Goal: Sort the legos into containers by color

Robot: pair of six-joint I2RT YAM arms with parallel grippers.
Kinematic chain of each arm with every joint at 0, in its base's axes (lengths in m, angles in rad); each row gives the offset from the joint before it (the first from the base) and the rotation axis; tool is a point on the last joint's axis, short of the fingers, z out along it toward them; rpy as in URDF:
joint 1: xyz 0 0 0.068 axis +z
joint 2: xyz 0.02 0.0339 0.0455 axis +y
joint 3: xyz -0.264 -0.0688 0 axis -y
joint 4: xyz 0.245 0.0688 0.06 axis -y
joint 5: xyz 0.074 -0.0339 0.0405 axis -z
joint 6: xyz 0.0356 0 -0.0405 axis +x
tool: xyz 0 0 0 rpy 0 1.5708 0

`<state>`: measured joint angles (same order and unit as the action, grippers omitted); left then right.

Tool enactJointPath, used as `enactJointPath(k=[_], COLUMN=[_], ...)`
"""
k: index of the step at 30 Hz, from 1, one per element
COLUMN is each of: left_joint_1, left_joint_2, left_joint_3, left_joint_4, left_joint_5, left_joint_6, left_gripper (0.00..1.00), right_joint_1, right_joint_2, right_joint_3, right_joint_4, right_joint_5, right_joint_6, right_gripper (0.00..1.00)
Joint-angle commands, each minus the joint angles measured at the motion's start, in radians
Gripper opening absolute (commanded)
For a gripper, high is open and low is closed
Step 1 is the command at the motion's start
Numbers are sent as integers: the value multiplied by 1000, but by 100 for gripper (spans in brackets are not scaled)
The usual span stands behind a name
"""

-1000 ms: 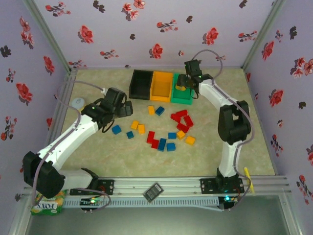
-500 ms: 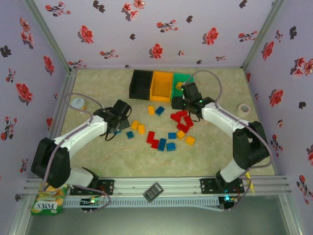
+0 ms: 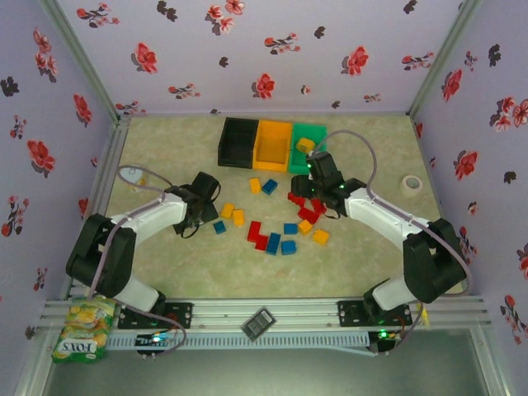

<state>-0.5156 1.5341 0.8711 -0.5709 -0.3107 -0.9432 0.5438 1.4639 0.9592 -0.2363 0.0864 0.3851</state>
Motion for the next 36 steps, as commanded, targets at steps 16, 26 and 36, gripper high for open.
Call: enactJointPath(k=[16, 26, 36], left_joint_1=[47, 47, 48], left_joint_2=[92, 83, 347], left_joint_3=[-5, 143, 707], left_joint_4=[112, 53, 22], left_joint_5=[39, 37, 52], left_joint_6=[50, 175, 509], left_gripper=[49, 38, 38], right_joint_1=[27, 31, 33], right_joint_2=[-17, -49, -174], right_joint_3=[-17, -10, -118], right_joint_4=[0, -66, -125], right_joint_5=[57, 125, 184], right_joint_6=[-5, 8, 66], right_gripper=[56, 54, 54])
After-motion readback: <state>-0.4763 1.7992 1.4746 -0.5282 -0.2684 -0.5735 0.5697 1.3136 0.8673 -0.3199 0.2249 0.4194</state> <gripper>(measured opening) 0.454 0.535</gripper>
